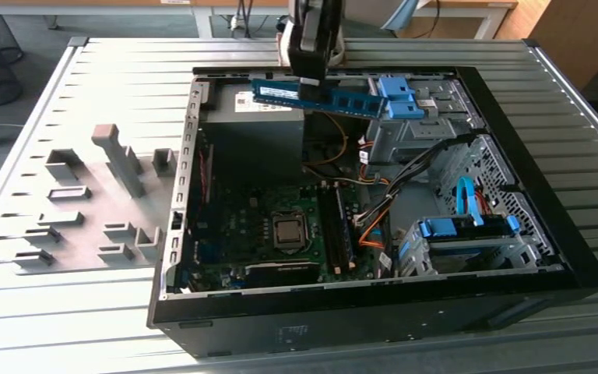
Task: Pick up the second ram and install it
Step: 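Insert the second ram into the second slot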
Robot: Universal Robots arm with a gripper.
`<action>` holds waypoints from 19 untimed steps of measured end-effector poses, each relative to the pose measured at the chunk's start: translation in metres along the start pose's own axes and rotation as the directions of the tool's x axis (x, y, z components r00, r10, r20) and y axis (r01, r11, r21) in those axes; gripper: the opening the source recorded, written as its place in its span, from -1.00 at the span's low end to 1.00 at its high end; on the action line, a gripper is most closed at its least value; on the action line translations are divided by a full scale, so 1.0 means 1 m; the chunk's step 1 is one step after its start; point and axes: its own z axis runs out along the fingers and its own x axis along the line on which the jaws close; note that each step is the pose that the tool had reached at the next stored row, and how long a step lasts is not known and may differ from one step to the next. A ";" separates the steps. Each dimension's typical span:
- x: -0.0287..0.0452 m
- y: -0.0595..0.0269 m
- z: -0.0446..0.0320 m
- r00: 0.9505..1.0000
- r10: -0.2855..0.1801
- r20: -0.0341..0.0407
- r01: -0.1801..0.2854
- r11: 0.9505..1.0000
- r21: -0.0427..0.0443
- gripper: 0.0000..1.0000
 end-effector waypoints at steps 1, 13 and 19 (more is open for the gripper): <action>0.0000 0.0000 0.0002 1.000 0.017 0.000 -0.017 1.000 0.000 -0.73; 0.0000 -0.0001 0.0048 0.968 0.251 0.002 -0.251 0.968 -0.001 -0.73; 0.0000 -0.0001 0.0077 0.935 0.355 0.003 -0.355 0.935 -0.002 -0.73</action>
